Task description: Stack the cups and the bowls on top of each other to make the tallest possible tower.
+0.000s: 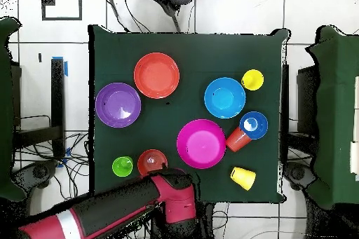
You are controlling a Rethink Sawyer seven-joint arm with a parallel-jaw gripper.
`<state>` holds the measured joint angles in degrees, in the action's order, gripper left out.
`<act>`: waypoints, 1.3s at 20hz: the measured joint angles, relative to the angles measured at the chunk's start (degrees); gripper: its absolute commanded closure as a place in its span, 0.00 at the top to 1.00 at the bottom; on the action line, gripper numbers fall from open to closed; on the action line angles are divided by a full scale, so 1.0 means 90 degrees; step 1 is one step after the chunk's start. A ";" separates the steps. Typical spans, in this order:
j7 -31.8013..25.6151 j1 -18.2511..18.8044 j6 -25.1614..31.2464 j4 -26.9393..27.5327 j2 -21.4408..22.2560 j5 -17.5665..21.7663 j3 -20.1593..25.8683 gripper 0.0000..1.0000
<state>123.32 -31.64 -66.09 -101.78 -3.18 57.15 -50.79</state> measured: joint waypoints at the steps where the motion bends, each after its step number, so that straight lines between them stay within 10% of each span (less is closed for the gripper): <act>1: 0.0000 -0.0032 -0.0001 -0.0001 0.0111 0.0153 -0.0013 1.00; 14: 0.0000 0.0149 0.0064 0.0085 0.0650 0.0649 -0.0082 1.00; 26: 0.0000 0.0429 0.1430 0.0918 0.0265 0.0647 -0.0028 1.00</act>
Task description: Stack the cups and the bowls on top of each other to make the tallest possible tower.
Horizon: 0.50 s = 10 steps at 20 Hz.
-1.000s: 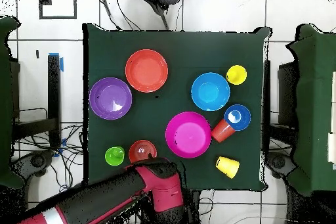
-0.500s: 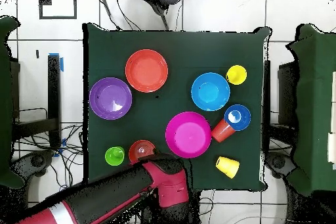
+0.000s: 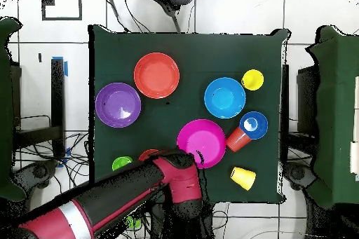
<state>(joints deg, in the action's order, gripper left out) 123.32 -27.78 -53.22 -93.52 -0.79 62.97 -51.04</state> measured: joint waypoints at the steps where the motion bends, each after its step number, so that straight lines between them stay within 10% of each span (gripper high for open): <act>1: 0.0000 0.0049 0.0166 0.0132 -0.0037 0.0001 0.0036 1.00; 10: 0.0000 0.0397 0.0272 0.0409 -0.0067 0.0003 0.0319 1.00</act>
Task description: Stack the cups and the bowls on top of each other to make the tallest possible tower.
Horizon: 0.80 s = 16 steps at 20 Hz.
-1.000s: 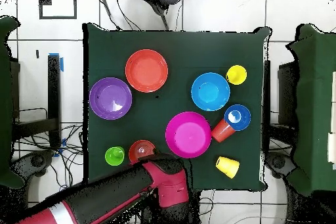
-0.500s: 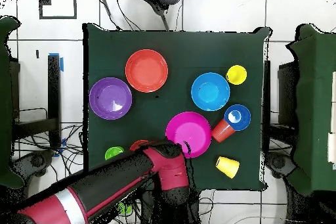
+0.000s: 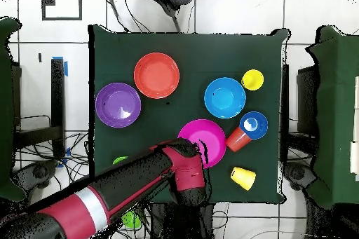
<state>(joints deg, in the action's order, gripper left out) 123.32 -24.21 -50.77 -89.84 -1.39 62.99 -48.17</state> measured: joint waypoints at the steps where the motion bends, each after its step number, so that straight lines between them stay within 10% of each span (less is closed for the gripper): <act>1: 0.0000 0.0035 0.0000 0.0000 0.0004 0.0000 0.0042 1.00; 16: 0.0001 -0.0180 -0.0017 -0.0056 0.0452 0.0540 0.0246 1.00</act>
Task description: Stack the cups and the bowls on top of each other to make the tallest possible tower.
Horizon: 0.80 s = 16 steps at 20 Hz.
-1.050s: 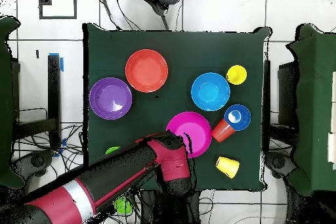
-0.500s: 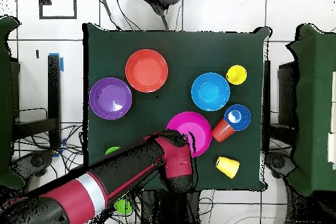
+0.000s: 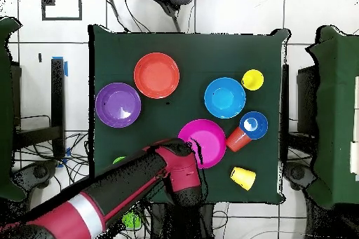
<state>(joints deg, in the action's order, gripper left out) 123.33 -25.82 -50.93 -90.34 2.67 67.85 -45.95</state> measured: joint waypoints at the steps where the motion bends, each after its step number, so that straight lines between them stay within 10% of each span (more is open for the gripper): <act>1: 0.0018 -0.0083 -0.0013 -0.0027 0.0142 0.0164 0.0000 1.00; 16: 0.0116 -0.0176 -0.0038 -0.0215 0.0791 0.0455 0.0090 1.00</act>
<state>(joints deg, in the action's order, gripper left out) 124.38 -27.41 -51.27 -92.28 9.79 71.95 -45.14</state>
